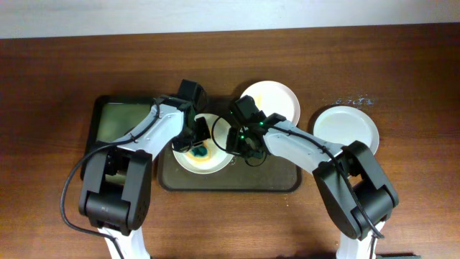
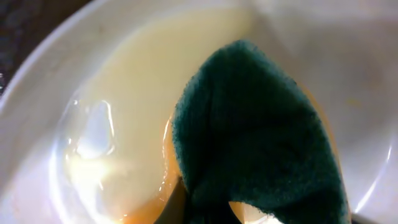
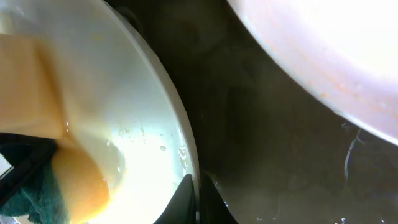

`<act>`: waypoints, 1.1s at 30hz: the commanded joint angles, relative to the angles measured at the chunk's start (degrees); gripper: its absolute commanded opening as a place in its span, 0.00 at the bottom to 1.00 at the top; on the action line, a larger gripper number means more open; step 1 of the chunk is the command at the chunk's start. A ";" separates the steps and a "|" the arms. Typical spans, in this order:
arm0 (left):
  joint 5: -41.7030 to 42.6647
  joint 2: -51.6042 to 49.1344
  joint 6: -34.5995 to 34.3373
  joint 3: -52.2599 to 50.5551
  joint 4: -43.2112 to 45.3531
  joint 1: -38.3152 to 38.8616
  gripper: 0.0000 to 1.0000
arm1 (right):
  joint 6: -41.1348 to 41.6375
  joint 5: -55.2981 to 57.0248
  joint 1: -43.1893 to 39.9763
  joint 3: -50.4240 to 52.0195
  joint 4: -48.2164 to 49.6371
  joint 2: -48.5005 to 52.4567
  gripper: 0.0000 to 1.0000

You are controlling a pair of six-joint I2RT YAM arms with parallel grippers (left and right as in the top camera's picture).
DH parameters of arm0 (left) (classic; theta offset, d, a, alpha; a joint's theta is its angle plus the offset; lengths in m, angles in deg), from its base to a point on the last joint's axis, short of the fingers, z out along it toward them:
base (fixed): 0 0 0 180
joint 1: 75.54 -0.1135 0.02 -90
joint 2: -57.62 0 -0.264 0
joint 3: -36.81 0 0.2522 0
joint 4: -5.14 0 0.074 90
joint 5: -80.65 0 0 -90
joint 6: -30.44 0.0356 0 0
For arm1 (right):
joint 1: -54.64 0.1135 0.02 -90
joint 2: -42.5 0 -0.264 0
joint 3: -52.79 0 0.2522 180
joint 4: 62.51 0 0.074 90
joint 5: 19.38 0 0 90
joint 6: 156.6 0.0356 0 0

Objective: Clean dirty plates on tray and stack at the side
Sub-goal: 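Scrub the held plate with the sponge in the left gripper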

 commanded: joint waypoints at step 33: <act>-27.23 -2.80 3.28 4.63 -1.62 -2.38 0.00 | -1.14 -0.11 -0.28 -0.04 -2.40 0.98 0.04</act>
